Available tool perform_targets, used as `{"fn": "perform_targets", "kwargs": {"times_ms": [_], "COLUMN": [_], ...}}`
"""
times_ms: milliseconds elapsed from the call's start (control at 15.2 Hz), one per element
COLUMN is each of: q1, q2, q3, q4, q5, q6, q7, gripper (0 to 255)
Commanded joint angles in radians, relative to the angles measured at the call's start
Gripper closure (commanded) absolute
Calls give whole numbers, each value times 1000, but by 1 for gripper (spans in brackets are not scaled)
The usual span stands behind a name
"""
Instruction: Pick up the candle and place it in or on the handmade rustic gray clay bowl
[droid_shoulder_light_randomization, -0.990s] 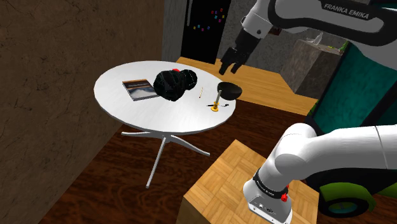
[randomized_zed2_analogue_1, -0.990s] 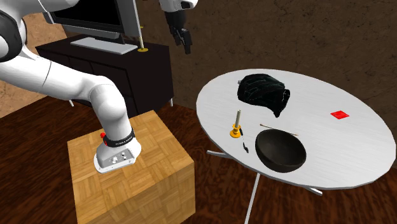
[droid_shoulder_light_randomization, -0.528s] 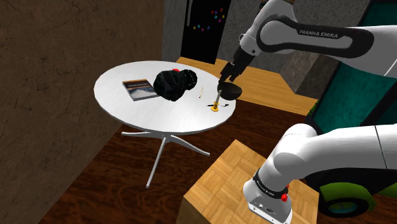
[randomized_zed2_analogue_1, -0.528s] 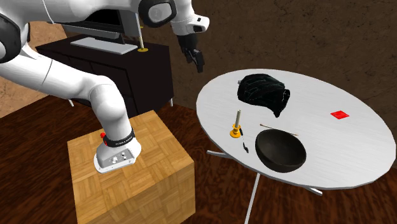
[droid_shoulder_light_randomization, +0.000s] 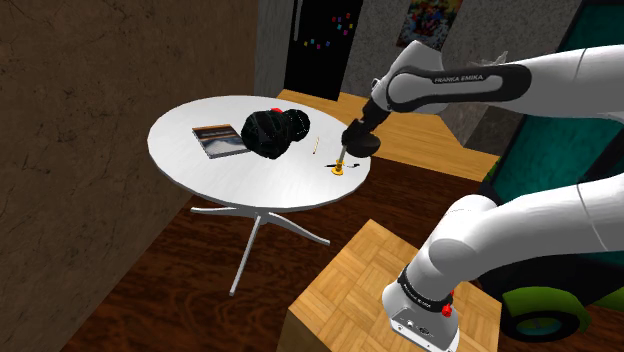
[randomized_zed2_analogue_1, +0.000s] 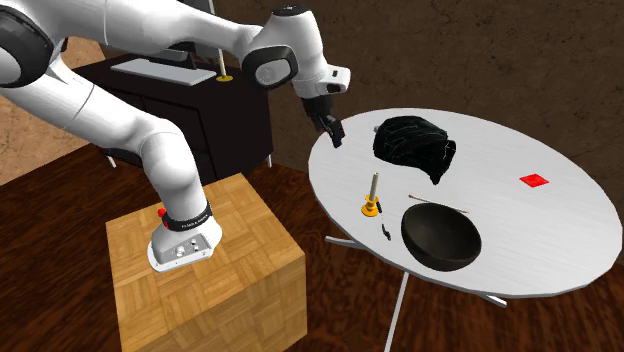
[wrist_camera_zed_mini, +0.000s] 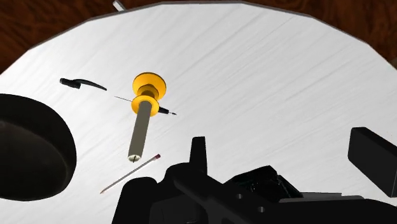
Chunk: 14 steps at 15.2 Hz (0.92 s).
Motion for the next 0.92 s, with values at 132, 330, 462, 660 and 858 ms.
{"fn": "perform_targets", "kwargs": {"times_ms": [132,330,462,660,858], "q1": [10,43,82,185,285], "q2": [112,213,285,401,480], "q3": [-90,-173,-240,-370,-468], "q4": [-10,-1,13,49,78], "q5": [-1,28,71,193,325], "q6": [158,273,347,445,494], "q7": [-85,-167,-235,-378,-500], "gripper": [0,0,0,0,0]}}
